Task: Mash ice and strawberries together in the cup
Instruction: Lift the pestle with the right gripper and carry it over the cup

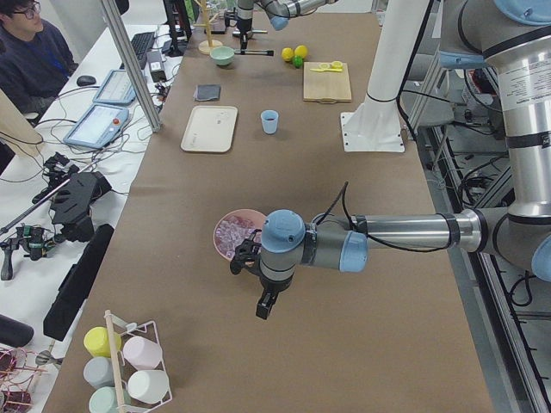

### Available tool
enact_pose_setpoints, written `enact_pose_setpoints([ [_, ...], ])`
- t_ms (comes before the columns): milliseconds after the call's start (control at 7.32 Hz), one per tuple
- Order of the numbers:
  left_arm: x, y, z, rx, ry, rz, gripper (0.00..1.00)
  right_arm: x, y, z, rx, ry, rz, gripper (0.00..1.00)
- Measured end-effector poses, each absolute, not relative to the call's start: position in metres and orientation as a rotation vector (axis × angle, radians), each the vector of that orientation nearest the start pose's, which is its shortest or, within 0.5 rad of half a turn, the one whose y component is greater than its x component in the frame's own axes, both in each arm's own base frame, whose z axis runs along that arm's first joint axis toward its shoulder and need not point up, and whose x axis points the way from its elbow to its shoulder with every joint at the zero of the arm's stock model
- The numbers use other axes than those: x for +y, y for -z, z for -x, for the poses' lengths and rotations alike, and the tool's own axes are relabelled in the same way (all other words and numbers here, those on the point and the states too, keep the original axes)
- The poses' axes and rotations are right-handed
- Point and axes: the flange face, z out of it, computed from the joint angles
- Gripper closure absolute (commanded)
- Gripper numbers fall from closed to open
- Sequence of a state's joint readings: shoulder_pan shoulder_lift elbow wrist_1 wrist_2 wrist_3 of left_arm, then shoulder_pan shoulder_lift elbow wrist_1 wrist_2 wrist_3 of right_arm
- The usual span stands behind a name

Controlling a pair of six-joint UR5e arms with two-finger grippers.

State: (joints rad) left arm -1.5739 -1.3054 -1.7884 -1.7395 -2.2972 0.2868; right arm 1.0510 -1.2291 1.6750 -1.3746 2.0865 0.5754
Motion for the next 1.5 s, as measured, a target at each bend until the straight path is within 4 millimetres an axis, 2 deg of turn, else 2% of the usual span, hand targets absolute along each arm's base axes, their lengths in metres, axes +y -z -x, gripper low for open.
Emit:
enact_pose_setpoints([
  [273, -0.387, -0.657, 0.068, 0.706, -0.313, -0.213, 0.01, -0.58, -0.359, 0.244, -0.719, 0.166, -0.317, 1.0],
  [546, -0.387, -0.66, 0.068, 0.707, -0.31, -0.207, 0.01, -0.58, -0.341, 0.247, -0.72, 0.251, -0.363, 1.0],
  [820, -0.386, -0.662, 0.068, 0.707, -0.309, -0.204, 0.01, -0.576, -0.331, 0.247, -0.734, 0.261, -0.377, 1.0],
  [956, -0.386, -0.662, 0.068, 0.711, -0.309, -0.205, 0.01, -0.573, -0.319, 0.248, -0.745, 0.268, -0.4, 1.0],
  [1230, -0.386, -0.661, 0.067, 0.73, -0.309, -0.206, 0.01, -0.567, -0.279, 0.263, -0.791, 0.317, -0.474, 1.0],
  [1503, -0.386, -0.661, 0.066, 0.734, -0.308, -0.206, 0.01, -0.552, -0.246, 0.294, -0.87, 0.416, -0.598, 1.0],
])
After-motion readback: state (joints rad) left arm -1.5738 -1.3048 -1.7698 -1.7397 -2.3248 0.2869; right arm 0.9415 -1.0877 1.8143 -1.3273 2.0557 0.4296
